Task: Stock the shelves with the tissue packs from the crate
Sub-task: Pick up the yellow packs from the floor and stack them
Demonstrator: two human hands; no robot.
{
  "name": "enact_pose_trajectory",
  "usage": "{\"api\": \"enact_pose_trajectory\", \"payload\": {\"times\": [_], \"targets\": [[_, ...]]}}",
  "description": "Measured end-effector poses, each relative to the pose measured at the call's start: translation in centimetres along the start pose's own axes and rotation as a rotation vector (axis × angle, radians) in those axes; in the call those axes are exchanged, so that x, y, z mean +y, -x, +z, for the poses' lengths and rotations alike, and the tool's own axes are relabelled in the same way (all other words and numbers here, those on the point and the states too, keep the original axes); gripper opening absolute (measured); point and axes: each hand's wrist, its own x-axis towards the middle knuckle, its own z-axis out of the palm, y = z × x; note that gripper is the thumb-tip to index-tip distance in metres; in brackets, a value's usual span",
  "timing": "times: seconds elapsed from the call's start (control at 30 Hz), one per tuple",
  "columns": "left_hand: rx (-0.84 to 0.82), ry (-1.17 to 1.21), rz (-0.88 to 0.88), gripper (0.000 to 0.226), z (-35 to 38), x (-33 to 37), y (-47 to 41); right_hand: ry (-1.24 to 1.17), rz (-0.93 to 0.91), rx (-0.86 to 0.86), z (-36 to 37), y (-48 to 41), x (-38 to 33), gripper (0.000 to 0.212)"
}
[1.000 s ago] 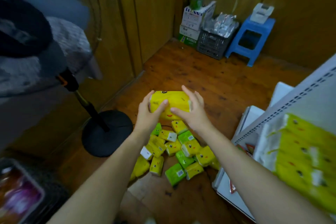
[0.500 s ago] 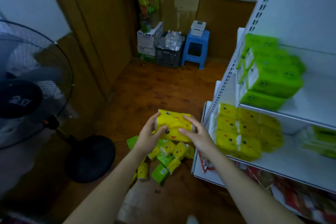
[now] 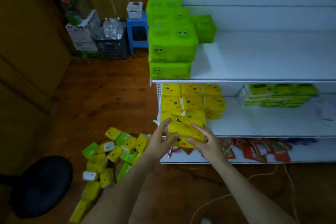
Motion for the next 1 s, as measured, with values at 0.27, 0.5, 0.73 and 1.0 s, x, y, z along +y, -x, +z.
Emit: {"api": "enact_pose_trajectory", "payload": {"times": [0.27, 0.5, 0.73, 1.0], "targets": [[-0.11, -0.363, 0.035, 0.092, 15.0, -3.9, -8.0, 0.1, 0.073, 0.199, -13.0, -4.7, 13.5, 0.051], [-0.137, -0.927, -0.091, 0.101, 18.0, -6.9, -16.3, 0.206, 0.073, 0.183, -15.3, -12.1, 21.1, 0.052], [-0.143, -1.074, -0.221, 0.063, 17.0, -8.7, -20.3, 0.194, 0.035, 0.08, -13.0, -16.9, 24.3, 0.051], [-0.125, -1.108, -0.184, 0.064, 17.4, -10.4, -20.6, 0.457, 0.121, 0.025, -11.2, -18.2, 27.8, 0.079]]}}
